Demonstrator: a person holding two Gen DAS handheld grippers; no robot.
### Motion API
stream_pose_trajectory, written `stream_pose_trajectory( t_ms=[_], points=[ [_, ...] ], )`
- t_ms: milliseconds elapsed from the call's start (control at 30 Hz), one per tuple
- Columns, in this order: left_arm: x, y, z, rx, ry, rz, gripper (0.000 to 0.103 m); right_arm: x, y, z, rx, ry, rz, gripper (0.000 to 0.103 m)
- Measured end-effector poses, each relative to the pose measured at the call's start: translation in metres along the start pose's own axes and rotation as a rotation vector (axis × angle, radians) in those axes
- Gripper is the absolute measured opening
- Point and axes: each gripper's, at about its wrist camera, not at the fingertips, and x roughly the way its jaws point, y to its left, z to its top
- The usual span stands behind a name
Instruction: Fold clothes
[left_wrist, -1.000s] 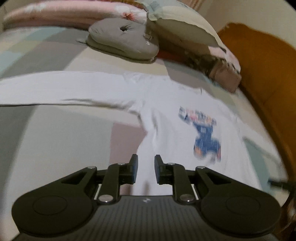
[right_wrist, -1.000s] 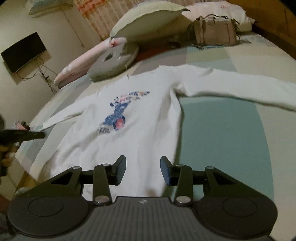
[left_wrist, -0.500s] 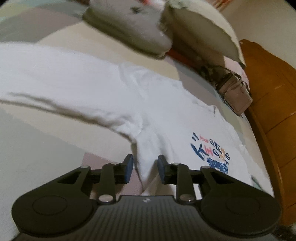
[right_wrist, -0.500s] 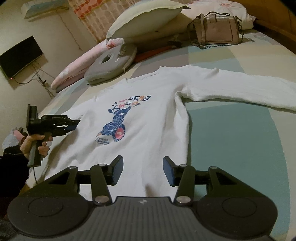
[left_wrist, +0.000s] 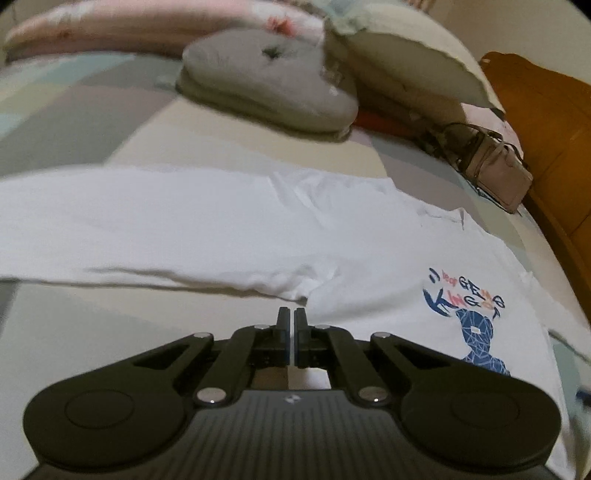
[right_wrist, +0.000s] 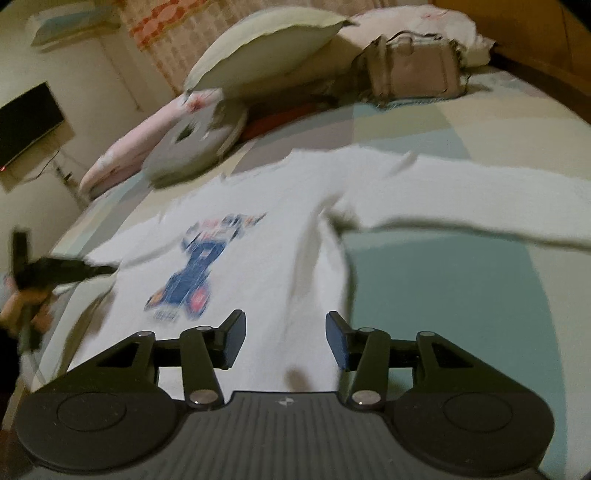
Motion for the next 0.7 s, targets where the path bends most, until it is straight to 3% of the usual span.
stream_pose_trajectory(
  t_ms=[200,267,300,333,367,500,567,633,700],
  points=[
    [-0.012,-0.045,-0.012,0.146,0.01,-0.142,0.004,0.053,-0.017,0.037,-0.07,0.013,-0.096,0.048],
    [-0.005,-0.058,-0.019,0.19,0.031,-0.163,0.006,0.069,-0.02,0.041,-0.064,0.034,-0.093,0.04],
    [-0.001,-0.061,-0.022,0.204,0.044,-0.165,0.007,0.075,-0.021,0.042,-0.058,0.045,-0.09,0.03],
    [0.004,-0.064,-0.025,0.217,0.056,-0.168,0.008,0.082,-0.022,0.043,-0.053,0.055,-0.088,0.009],
    [0.005,-0.064,-0.031,0.227,0.069,-0.161,0.008,0.087,-0.023,0.043,-0.05,0.063,-0.095,0.008],
    [0.016,-0.052,-0.036,0.229,0.123,-0.044,0.008,0.075,-0.036,0.038,0.003,0.04,-0.141,0.007],
    [0.007,-0.041,-0.037,0.189,0.124,-0.064,0.008,0.066,-0.039,0.036,0.014,0.033,-0.133,0.01],
    [-0.002,-0.04,-0.037,0.195,0.112,-0.056,0.009,0.058,-0.039,0.033,0.014,0.027,-0.128,0.025],
    [-0.011,-0.043,-0.039,0.222,0.091,-0.077,0.01,0.047,-0.03,0.033,0.007,-0.001,-0.12,0.033]
  ],
)
